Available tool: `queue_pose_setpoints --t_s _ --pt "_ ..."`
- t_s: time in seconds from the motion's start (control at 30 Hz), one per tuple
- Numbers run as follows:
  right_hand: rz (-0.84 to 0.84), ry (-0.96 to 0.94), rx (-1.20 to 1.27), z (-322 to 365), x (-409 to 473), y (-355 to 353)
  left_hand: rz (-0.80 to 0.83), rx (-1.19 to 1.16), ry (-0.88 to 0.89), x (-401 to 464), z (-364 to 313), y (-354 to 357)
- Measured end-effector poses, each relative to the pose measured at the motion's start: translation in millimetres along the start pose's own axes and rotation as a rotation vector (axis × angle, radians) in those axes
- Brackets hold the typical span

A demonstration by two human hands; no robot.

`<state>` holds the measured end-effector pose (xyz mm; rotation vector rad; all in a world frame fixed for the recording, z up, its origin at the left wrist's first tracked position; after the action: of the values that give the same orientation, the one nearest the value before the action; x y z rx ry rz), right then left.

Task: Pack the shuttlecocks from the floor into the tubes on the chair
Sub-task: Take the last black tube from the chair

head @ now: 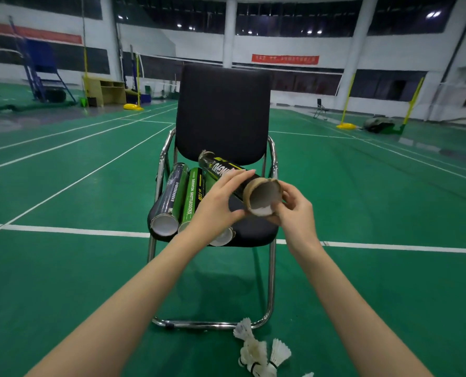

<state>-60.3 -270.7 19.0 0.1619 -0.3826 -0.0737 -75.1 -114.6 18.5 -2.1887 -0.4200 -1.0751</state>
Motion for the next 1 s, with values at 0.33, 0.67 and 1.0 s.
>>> queue_pose_setpoints --t_s 0.33,0.67,1.0 --pt "0.166 0.063 0.155 49 -26 -32 -0.010 0.245 0.325 4 -66 -25" --pt "0.358 0.275 0.114 1 -57 -33 0.092 0.385 0.290 -61 -58 -31" --pt "0.410 0.618 0.028 -148 -94 -51 0.560 0.244 -0.142 -174 35 23"
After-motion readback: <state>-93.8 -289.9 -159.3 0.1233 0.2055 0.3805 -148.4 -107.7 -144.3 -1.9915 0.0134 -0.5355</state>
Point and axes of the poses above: each hand's wrist, its own x-axis towards the middle knuckle, its own y-axis out of the palm, z = x × y, the point moved 2 cm from there along x, towards the middle knuckle, and after that the axes turned 10 degrees about -z, right-handed, at the moved point
